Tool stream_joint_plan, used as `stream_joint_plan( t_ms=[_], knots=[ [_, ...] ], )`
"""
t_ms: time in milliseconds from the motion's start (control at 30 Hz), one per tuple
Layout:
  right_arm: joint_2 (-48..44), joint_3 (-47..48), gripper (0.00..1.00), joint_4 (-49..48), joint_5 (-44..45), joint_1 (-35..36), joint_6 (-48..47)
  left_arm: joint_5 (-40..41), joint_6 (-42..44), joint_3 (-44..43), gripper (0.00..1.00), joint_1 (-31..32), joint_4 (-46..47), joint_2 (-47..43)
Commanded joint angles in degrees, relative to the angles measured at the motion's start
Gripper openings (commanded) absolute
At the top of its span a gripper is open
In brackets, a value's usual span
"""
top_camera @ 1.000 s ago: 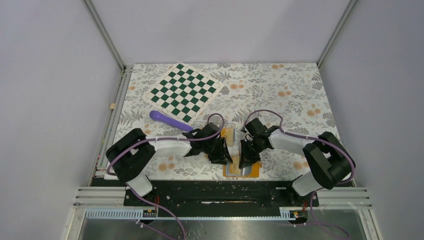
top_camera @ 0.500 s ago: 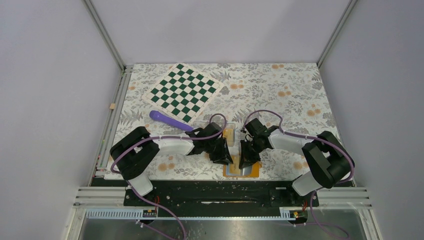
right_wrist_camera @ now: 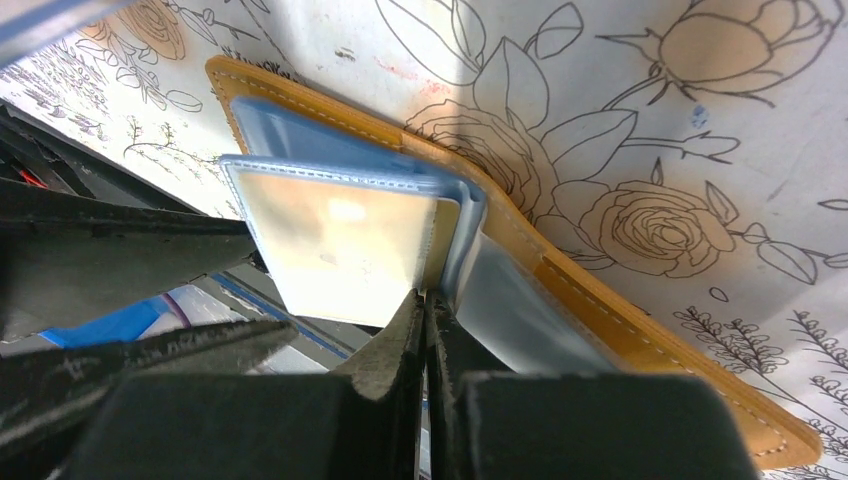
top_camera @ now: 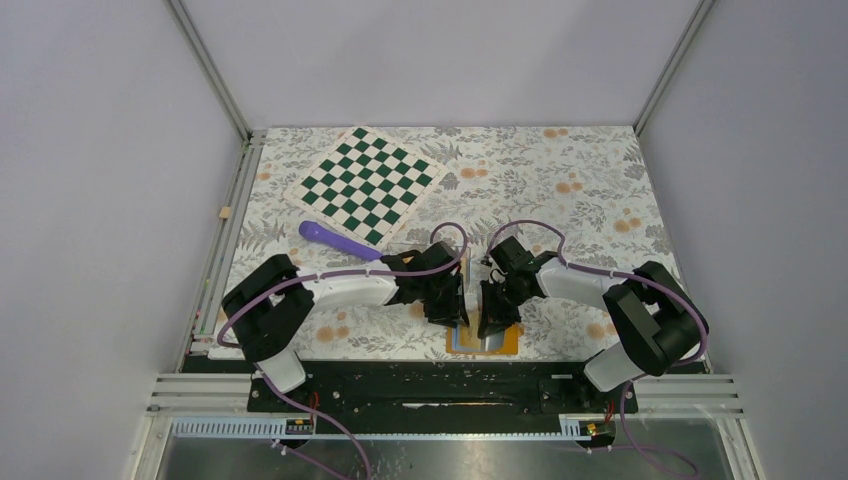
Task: Put the credit cards into the card holder
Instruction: Insert the credit card into the card slot.
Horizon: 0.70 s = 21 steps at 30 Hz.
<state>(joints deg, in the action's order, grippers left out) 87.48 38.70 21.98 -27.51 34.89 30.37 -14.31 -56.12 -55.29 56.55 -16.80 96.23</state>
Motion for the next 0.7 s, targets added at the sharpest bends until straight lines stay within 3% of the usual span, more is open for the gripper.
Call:
stream_joint_plan(
  t_ms=[0, 467, 667],
  knots=[
    [1.36, -0.72, 0.0, 0.34, 1.17, 0.58, -1.19, 1.74, 1.26, -2.51, 0.33, 0.61, -1.22, 0.37],
    [1.46, -0.62, 0.0, 0.3, 0.79, 0.56, -1.31, 1.03, 2.11, -4.17, 0.14, 1.63, -1.13, 1.53],
    [1.07, -0.3, 0.0, 0.34, 0.4, 0.61, -1.24, -0.9, 2.01, -4.5, 0.22, 1.71, 0.48, 2.12]
  ],
)
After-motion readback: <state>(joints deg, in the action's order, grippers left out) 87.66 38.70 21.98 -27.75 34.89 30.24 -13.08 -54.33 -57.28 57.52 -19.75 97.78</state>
